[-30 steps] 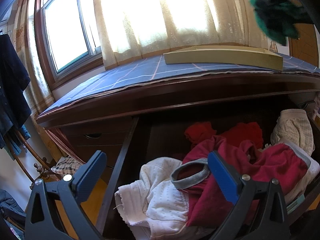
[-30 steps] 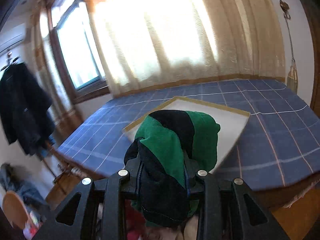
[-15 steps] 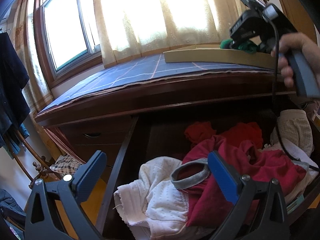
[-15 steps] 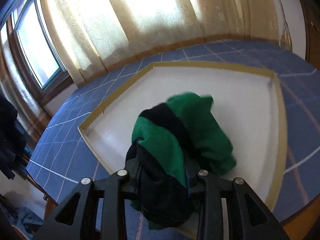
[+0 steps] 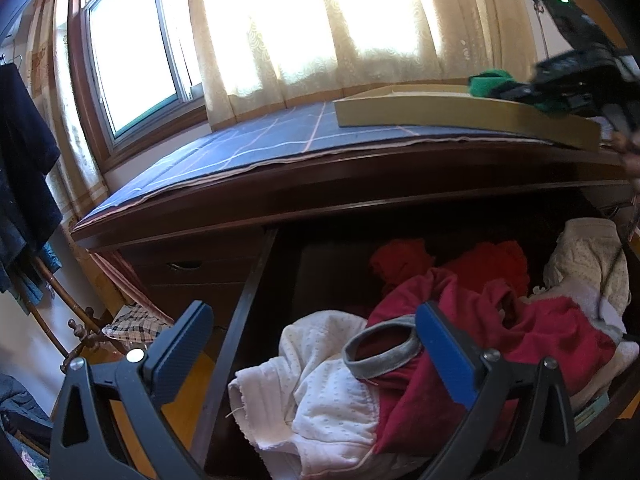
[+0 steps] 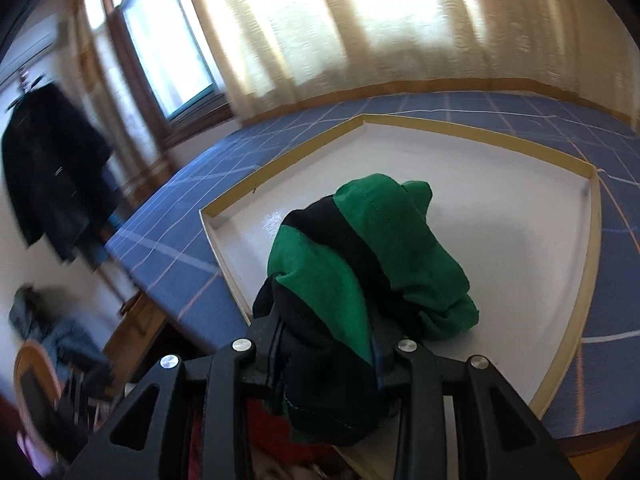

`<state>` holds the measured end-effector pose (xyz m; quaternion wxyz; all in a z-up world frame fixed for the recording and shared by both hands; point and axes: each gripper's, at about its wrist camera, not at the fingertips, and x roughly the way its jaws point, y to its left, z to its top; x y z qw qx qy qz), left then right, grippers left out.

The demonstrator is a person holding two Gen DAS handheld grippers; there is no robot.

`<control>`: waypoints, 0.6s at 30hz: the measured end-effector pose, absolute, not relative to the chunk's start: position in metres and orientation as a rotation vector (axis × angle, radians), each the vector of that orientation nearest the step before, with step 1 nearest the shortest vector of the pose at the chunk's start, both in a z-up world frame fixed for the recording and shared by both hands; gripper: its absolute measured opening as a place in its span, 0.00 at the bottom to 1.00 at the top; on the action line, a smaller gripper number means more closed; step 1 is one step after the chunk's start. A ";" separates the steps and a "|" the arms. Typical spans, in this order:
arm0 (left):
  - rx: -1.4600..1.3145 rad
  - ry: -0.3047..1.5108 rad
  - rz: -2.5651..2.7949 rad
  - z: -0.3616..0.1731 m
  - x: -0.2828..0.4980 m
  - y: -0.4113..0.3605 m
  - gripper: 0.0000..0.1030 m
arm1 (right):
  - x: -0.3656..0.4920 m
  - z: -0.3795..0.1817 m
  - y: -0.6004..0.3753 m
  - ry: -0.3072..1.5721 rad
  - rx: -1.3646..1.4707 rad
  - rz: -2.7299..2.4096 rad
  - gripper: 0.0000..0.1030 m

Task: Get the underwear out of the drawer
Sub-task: 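Lift the green-and-black garment into the beige tray and open the right tool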

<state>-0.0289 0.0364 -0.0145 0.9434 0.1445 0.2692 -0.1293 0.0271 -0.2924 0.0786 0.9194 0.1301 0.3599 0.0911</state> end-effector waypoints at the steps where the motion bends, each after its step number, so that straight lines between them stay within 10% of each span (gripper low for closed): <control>1: 0.298 0.551 -0.262 -0.015 -0.028 0.035 1.00 | 0.024 0.080 -0.297 0.748 0.254 0.219 0.34; 11: 0.308 0.569 -0.253 -0.016 -0.026 0.031 1.00 | 0.023 0.087 -0.348 0.891 0.046 0.310 0.36; 18: 0.312 0.565 -0.257 -0.017 -0.027 0.030 1.00 | 0.026 0.094 -0.350 0.848 0.108 0.075 0.65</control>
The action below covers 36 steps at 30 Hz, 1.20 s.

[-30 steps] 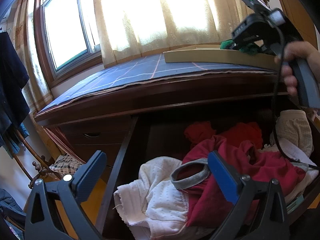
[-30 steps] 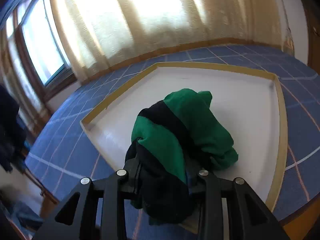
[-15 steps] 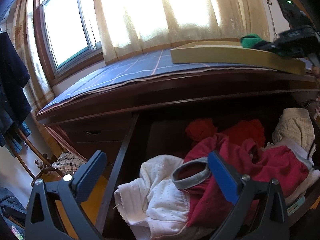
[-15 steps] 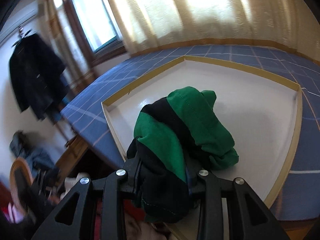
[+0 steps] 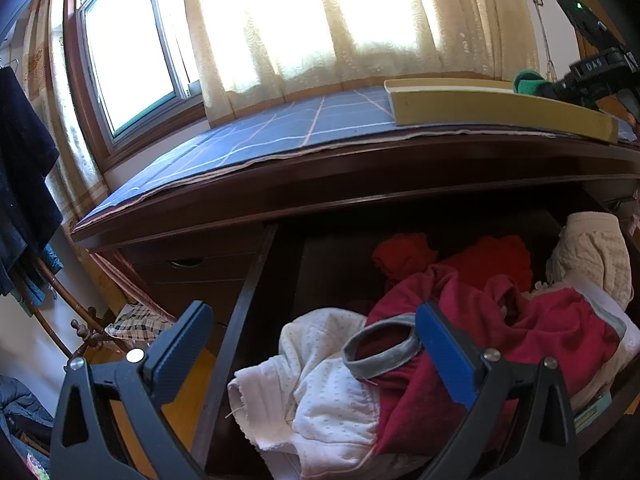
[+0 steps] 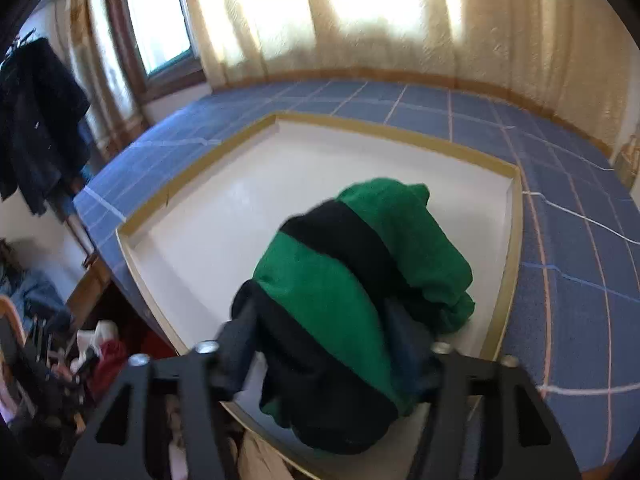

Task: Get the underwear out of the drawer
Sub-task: 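Lift the green-and-black garment into the beige tray and open the right tool, then return the right tool to the drawer and grasp the red garment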

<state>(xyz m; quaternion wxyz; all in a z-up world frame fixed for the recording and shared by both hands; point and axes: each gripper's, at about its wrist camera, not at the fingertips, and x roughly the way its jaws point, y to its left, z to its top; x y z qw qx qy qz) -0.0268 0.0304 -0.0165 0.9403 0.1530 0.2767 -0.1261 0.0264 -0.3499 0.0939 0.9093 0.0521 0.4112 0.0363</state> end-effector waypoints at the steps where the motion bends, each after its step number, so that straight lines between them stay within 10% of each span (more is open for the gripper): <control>1: 0.314 0.563 -0.258 -0.017 -0.027 0.030 1.00 | 0.024 0.097 -0.346 0.827 0.116 0.028 0.65; 13: 0.255 0.541 -0.258 -0.016 -0.032 0.039 1.00 | -0.053 0.133 -0.295 0.546 0.320 0.026 0.66; 36: 0.222 0.469 -0.061 0.015 -0.023 0.093 1.00 | -0.045 0.005 -0.105 1.038 -0.056 0.465 0.66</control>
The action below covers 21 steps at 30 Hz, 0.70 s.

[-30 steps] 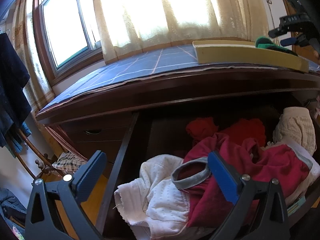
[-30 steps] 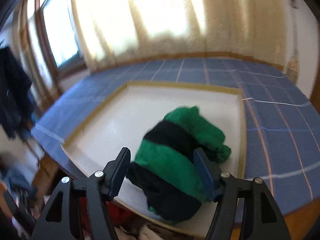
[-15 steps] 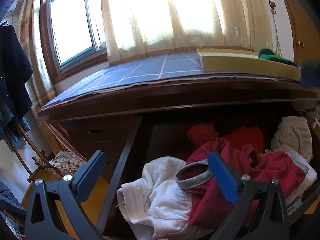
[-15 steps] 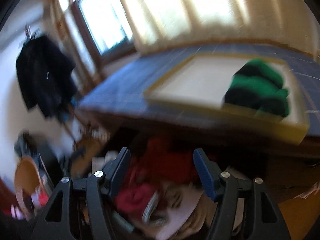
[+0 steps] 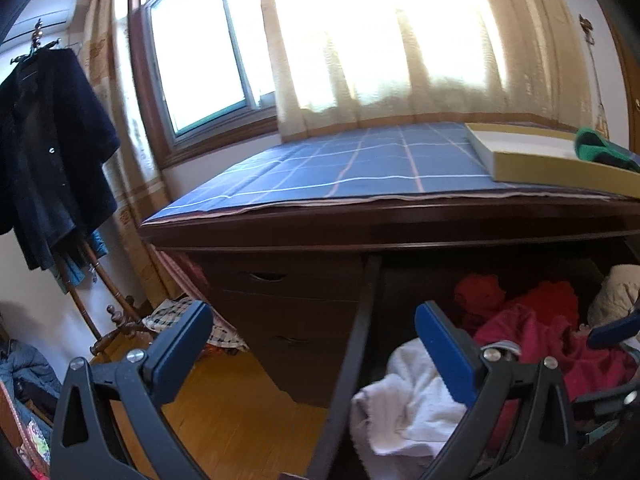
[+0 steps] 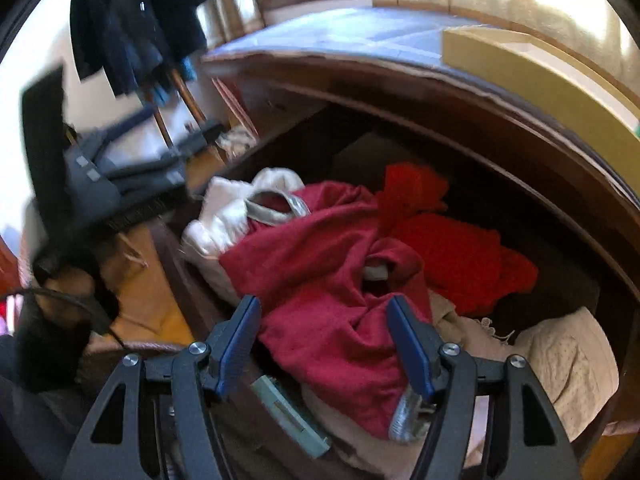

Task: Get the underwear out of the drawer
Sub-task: 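Return the right tool to the drawer and grasp the red garment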

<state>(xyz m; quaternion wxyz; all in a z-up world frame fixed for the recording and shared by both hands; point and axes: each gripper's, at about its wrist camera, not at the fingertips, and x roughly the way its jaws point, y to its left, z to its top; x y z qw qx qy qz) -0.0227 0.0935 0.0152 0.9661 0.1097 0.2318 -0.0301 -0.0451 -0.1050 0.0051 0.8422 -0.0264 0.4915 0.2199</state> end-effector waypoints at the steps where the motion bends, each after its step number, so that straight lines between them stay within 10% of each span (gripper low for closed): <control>1: 0.216 0.469 -0.058 0.015 -0.022 0.095 1.00 | -0.041 0.001 -0.099 1.048 -0.075 0.460 0.66; 16: 0.145 0.505 -0.070 0.013 -0.019 0.106 1.00 | -0.008 -0.037 -0.071 1.179 -0.168 0.445 0.79; 21: 0.136 0.514 -0.082 0.010 -0.020 0.105 1.00 | -0.011 -0.039 -0.081 1.176 -0.130 0.464 0.55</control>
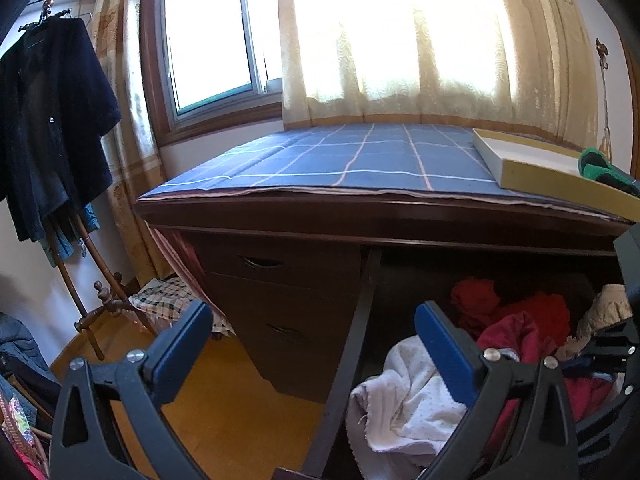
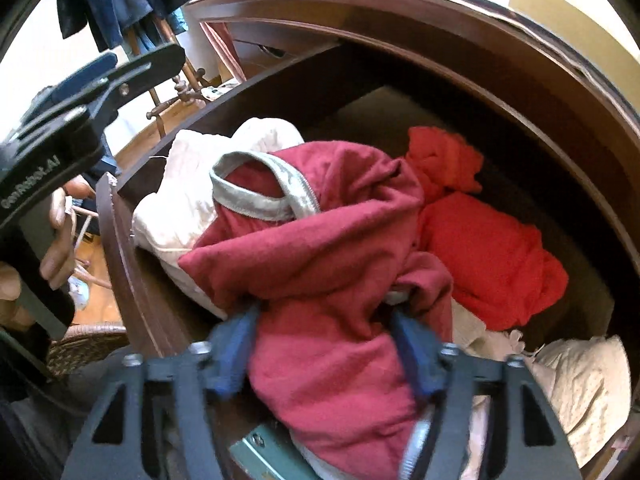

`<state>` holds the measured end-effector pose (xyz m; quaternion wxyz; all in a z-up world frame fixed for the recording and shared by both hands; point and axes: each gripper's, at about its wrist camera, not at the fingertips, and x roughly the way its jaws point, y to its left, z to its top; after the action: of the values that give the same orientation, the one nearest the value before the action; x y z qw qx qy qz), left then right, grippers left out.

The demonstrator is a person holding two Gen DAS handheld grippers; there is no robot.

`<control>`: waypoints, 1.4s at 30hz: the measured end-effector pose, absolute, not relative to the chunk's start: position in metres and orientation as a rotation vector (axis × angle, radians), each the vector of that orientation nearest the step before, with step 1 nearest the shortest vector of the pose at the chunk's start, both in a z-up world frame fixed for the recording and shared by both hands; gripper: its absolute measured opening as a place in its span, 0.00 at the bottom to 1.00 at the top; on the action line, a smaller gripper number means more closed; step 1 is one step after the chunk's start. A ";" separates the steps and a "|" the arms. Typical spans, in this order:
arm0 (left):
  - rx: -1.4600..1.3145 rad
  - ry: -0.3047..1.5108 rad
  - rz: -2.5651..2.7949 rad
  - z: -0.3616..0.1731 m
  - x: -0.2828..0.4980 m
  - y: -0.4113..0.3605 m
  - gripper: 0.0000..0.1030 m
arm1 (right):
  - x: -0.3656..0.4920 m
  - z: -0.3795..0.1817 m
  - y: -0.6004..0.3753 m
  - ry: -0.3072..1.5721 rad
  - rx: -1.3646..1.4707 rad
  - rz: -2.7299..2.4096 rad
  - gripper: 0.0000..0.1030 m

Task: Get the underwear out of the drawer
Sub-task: 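Return the right tool to the drawer and grasp the red garment, then lift the red garment into the beige tray and open the right tool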

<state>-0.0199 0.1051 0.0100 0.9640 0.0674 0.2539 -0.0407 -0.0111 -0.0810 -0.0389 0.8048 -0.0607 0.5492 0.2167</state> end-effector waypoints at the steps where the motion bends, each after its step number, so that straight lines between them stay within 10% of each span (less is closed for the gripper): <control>1: 0.138 0.515 -0.086 0.009 -0.020 0.104 1.00 | -0.011 -0.039 -0.086 1.176 -0.102 0.471 0.50; 13: 0.139 0.524 -0.126 0.006 -0.023 0.091 1.00 | -0.040 -0.008 -0.148 0.978 0.245 0.501 0.27; 42: 0.208 0.524 -0.220 -0.012 -0.029 0.051 1.00 | -0.063 0.129 -0.230 0.561 0.495 0.418 0.27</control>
<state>-0.0291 0.0508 -0.0122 0.9546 0.1024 0.2580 -0.1084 -0.0633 -0.2301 0.1294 0.9096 0.2402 0.2719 0.2024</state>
